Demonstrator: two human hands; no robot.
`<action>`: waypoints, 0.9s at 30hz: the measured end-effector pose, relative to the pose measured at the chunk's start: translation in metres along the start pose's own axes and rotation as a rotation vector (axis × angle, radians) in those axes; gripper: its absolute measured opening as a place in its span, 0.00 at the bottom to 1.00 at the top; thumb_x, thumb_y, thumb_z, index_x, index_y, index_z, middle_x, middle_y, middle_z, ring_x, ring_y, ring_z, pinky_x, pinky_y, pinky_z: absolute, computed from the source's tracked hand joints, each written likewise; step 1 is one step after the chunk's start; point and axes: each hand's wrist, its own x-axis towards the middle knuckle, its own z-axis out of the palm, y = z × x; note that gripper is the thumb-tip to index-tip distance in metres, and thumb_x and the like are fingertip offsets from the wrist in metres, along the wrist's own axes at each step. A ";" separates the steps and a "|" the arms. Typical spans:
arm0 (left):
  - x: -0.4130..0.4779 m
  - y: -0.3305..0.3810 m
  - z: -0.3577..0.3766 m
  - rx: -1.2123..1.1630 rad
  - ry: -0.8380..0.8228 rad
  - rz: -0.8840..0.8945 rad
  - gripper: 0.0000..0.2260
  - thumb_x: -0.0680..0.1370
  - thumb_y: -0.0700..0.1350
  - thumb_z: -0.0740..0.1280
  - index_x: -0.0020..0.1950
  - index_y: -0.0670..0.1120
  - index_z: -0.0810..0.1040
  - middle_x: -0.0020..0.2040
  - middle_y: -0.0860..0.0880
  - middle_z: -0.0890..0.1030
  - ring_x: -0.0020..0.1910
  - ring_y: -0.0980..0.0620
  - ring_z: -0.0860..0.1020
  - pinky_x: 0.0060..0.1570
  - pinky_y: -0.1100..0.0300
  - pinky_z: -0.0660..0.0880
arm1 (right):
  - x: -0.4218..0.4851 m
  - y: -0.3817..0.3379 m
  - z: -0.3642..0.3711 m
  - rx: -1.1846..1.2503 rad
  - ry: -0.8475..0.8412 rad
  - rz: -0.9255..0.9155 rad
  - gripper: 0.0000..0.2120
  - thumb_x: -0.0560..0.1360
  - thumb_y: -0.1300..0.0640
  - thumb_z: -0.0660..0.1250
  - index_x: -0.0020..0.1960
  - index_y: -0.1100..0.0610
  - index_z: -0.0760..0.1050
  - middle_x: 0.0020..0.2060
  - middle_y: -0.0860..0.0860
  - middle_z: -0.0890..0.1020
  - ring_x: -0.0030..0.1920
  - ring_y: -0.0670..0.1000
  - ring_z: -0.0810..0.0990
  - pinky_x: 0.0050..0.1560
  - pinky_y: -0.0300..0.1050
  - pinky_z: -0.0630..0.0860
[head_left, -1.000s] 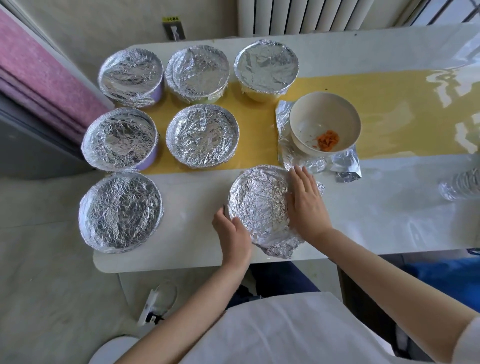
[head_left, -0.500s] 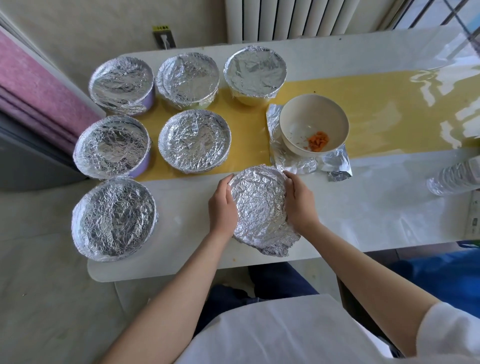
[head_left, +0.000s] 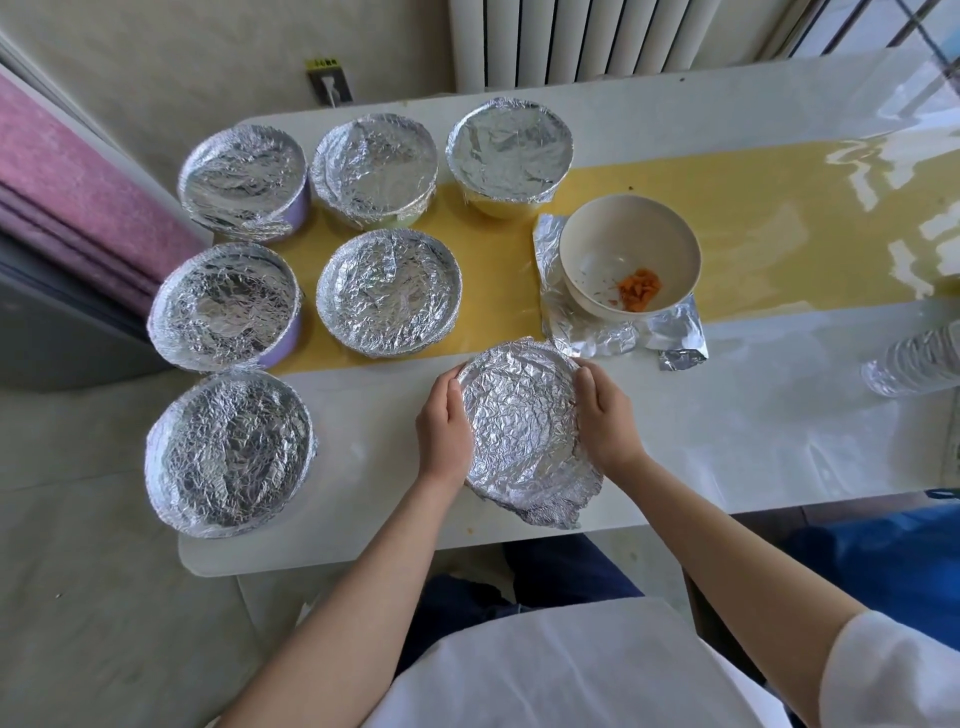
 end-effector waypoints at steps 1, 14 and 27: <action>-0.001 0.001 0.000 0.004 0.001 -0.002 0.14 0.83 0.40 0.53 0.64 0.42 0.74 0.57 0.48 0.79 0.55 0.52 0.76 0.50 0.78 0.66 | 0.000 0.000 0.000 0.002 -0.001 -0.002 0.14 0.82 0.56 0.52 0.56 0.62 0.73 0.40 0.54 0.78 0.41 0.46 0.72 0.44 0.40 0.65; -0.048 0.027 0.003 0.007 0.106 -0.293 0.15 0.82 0.36 0.49 0.67 0.41 0.64 0.56 0.41 0.75 0.45 0.48 0.72 0.39 0.65 0.64 | -0.013 -0.009 -0.009 -0.362 0.021 -0.208 0.20 0.81 0.61 0.53 0.73 0.63 0.60 0.71 0.57 0.65 0.73 0.54 0.60 0.71 0.40 0.53; -0.017 0.024 -0.014 0.121 -0.073 0.127 0.17 0.82 0.38 0.53 0.72 0.40 0.61 0.73 0.45 0.62 0.73 0.51 0.59 0.68 0.65 0.55 | -0.021 -0.001 -0.008 -0.382 0.002 -0.218 0.21 0.82 0.60 0.53 0.74 0.59 0.61 0.72 0.53 0.64 0.72 0.52 0.63 0.68 0.34 0.55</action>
